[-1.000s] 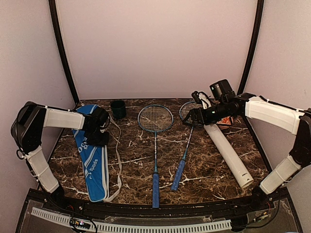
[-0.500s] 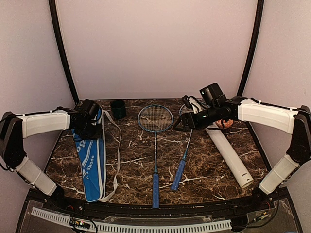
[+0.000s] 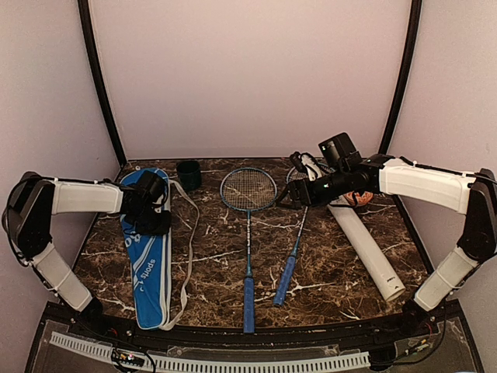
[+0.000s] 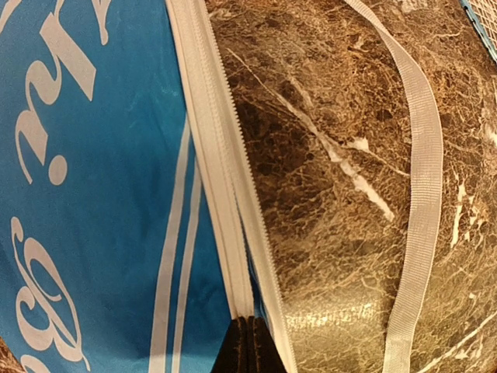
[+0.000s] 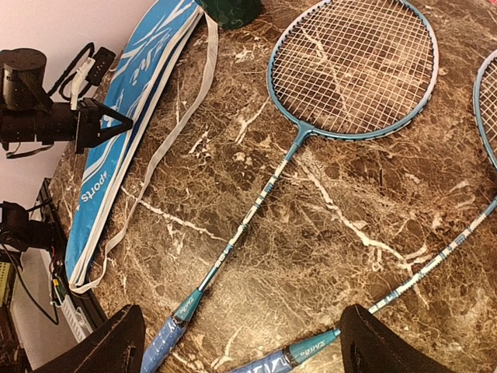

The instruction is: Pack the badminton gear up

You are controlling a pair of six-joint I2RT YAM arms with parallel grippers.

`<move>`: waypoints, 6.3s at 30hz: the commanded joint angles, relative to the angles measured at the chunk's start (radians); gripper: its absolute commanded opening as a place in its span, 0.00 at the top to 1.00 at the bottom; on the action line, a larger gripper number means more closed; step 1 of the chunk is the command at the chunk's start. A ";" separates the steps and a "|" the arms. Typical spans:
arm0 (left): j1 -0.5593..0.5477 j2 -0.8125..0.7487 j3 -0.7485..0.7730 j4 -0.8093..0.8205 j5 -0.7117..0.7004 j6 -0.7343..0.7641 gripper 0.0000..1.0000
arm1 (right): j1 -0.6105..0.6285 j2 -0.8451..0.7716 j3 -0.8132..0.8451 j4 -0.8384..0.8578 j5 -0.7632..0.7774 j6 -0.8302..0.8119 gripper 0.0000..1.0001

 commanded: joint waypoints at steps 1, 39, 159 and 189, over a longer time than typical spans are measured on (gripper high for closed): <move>-0.001 -0.053 -0.003 0.010 0.018 0.007 1.00 | 0.011 0.011 -0.018 0.067 -0.027 0.020 0.13; -0.001 -0.310 -0.095 0.025 -0.040 -0.017 1.00 | 0.146 0.523 0.076 0.512 -0.030 0.527 0.61; -0.113 0.150 0.159 -0.081 -0.206 -0.099 0.81 | -0.033 0.133 -0.273 0.712 -0.078 0.510 1.00; -0.195 -0.193 0.404 -0.064 -0.131 0.159 1.00 | -0.076 -0.073 -0.328 0.602 -0.055 0.464 1.00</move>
